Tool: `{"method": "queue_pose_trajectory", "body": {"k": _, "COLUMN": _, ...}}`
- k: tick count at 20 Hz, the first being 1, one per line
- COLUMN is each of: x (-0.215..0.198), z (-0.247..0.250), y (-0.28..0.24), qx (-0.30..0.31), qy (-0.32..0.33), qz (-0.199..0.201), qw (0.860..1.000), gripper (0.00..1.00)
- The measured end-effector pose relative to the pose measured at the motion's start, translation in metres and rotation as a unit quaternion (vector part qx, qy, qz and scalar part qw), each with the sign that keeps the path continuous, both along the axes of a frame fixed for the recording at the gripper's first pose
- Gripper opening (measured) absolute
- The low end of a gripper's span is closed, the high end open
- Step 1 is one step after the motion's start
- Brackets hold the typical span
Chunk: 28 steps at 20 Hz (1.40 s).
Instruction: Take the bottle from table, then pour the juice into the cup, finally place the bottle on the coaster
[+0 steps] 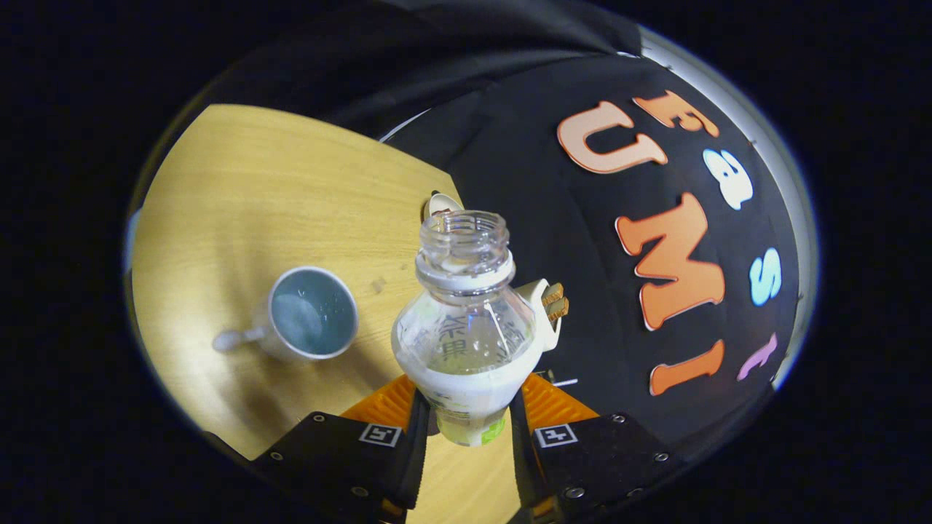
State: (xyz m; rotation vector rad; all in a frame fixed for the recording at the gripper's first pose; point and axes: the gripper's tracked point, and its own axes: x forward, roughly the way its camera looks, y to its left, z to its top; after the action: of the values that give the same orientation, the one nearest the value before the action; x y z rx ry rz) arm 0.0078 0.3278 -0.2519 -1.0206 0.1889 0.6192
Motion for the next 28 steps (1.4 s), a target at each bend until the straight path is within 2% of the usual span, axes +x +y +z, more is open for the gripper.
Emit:
{"method": "queue_pose_trajectory", "body": {"k": 3, "x": 0.009, "z": 0.007, "y": -0.012, "qx": 0.085, "qy": 0.062, "qz": -0.04, "qw": 0.994, "gripper": 0.52}}
{"method": "queue_pose_trajectory", "body": {"k": 7, "x": 0.029, "z": 0.009, "y": -0.029, "qx": 0.184, "qy": 0.123, "qz": -0.087, "qw": 0.971, "gripper": 0.52}}
{"method": "queue_pose_trajectory", "body": {"k": 10, "x": 0.048, "z": 0.005, "y": -0.043, "qx": 0.255, "qy": 0.162, "qz": -0.121, "qw": 0.946, "gripper": 0.52}}
{"method": "queue_pose_trajectory", "body": {"k": 13, "x": 0.068, "z": -0.005, "y": -0.054, "qx": 0.32, "qy": 0.195, "qz": -0.153, "qw": 0.914, "gripper": 0.52}}
{"method": "queue_pose_trajectory", "body": {"k": 19, "x": 0.113, "z": -0.038, "y": -0.08, "qx": 0.383, "qy": 0.228, "qz": -0.22, "qw": 0.867, "gripper": 0.54}}
{"method": "queue_pose_trajectory", "body": {"k": 25, "x": 0.131, "z": -0.066, "y": -0.081, "qx": 0.383, "qy": 0.244, "qz": -0.236, "qw": 0.859, "gripper": 0.54}}
{"method": "queue_pose_trajectory", "body": {"k": 28, "x": 0.133, "z": -0.081, "y": -0.079, "qx": 0.373, "qy": 0.255, "qz": -0.239, "qw": 0.859, "gripper": 0.54}}
